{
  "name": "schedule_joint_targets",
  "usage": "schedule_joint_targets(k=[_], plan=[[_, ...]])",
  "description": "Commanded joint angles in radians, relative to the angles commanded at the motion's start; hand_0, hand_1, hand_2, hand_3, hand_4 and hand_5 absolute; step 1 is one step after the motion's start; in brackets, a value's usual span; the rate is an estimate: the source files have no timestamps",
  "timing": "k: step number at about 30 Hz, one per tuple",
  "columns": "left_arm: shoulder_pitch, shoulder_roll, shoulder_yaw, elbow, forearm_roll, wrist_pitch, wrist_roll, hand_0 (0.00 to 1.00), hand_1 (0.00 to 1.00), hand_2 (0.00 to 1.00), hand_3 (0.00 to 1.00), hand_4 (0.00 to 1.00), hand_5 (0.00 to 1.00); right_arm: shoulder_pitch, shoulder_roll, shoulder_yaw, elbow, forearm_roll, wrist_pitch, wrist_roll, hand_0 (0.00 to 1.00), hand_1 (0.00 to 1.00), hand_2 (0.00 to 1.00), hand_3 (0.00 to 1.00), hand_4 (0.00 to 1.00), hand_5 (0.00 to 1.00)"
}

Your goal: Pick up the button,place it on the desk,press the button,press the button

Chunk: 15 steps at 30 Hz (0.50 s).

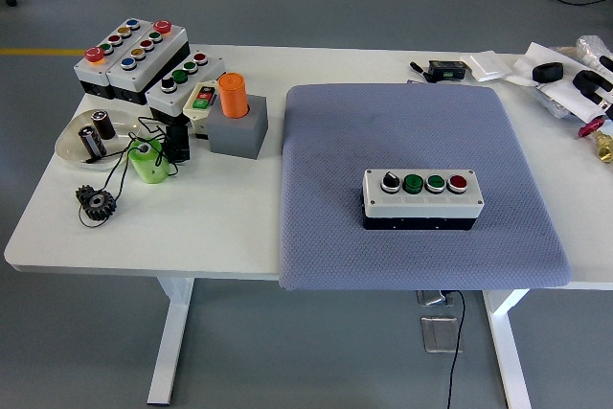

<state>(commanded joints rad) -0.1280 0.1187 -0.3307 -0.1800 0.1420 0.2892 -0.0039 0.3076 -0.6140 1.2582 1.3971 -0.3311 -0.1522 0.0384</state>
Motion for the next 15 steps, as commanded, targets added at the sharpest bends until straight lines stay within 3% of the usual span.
schedule_joint_targets(k=[15], plan=[[-0.001, 0.000, 0.008, 0.000, -0.008, -0.002, -0.001, 0.650, 0.706, 0.700, 0.504, 0.322, 0.998, -0.001, -0.006, -0.005, -0.002, -0.025, 0.021, -0.053, 0.819, 0.771, 0.818, 0.810, 0.616, 0.639]])
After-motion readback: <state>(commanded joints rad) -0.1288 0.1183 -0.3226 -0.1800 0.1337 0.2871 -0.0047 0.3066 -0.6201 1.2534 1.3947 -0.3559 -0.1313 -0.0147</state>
